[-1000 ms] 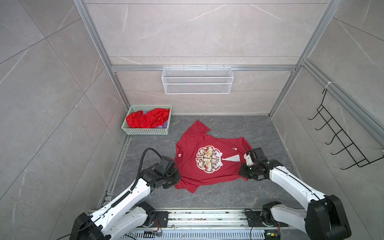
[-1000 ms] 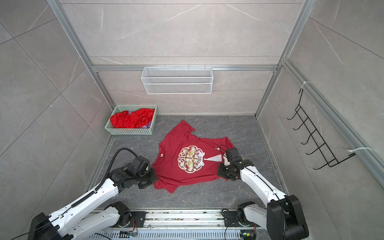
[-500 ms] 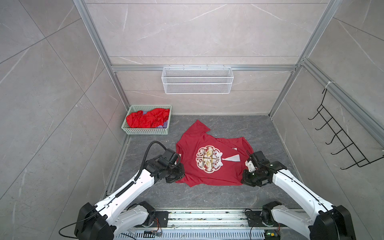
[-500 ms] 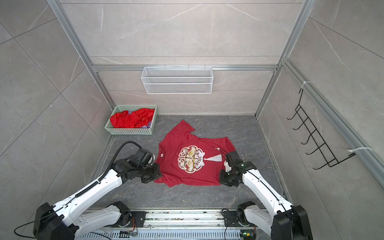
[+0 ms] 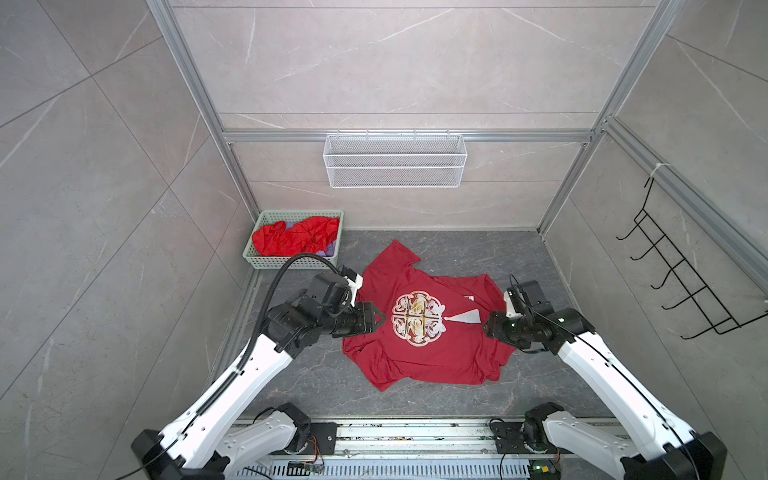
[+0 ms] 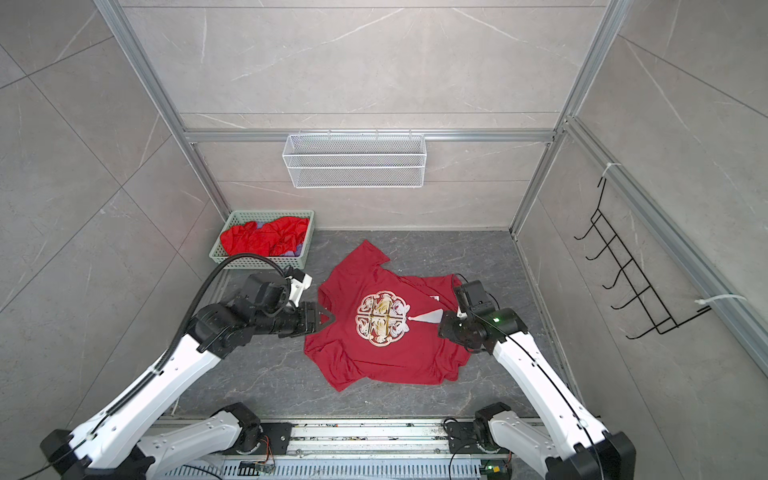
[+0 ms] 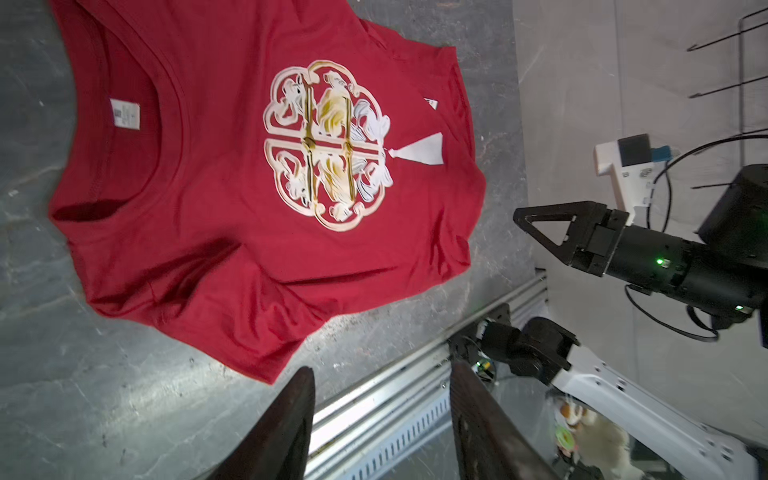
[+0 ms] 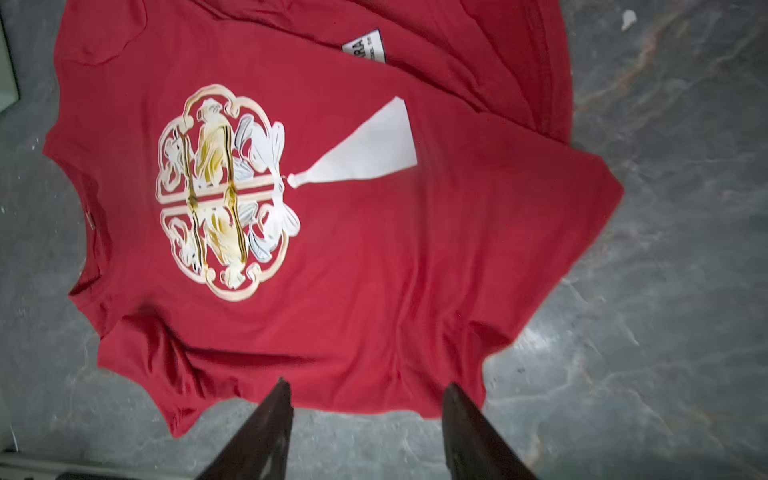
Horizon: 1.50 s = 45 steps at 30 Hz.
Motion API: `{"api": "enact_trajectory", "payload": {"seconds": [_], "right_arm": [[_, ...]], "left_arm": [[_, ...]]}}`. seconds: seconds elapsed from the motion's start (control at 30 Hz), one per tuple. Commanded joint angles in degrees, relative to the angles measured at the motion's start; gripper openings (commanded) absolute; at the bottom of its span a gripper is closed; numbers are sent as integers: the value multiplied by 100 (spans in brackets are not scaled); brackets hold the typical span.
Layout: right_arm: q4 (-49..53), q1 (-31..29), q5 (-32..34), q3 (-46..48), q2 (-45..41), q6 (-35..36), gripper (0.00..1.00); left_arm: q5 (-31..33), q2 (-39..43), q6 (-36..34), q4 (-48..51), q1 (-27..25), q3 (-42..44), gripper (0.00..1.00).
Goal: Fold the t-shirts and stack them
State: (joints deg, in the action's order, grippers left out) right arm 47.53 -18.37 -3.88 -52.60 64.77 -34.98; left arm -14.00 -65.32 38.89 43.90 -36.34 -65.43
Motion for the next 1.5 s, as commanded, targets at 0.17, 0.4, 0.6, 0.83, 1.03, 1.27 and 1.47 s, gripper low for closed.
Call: {"api": "enact_trajectory", "payload": {"seconds": [0.17, 0.4, 0.6, 0.83, 1.03, 1.27, 1.47], "right_arm": [[-2074, 79, 356, 219, 1679, -378, 58], [-2452, 303, 386, -259, 2958, -352, 57], [-2512, 512, 349, -726, 3835, -281, 57], [-2420, 797, 45, -1773, 4887, -50, 56], [-2057, 957, -149, -3043, 5445, 290, 56], [-2077, 966, -331, -2849, 4172, 786, 57], [-1826, 967, -558, -1594, 2679, 638, 58]], "left_arm": [[841, -2598, -320, -1540, 76, -115, 52], [897, -4354, -265, -1996, 186, -972, 48], [712, -4880, 1, -2372, 599, -921, 48], [2, -5590, -121, -2629, 1364, -1352, 48], [-66, -5988, -778, -2144, 1610, -2606, 47], [365, -4324, -1429, -2019, 1494, -2363, 47], [1301, -2818, -1439, -877, 997, -1214, 46]]}}
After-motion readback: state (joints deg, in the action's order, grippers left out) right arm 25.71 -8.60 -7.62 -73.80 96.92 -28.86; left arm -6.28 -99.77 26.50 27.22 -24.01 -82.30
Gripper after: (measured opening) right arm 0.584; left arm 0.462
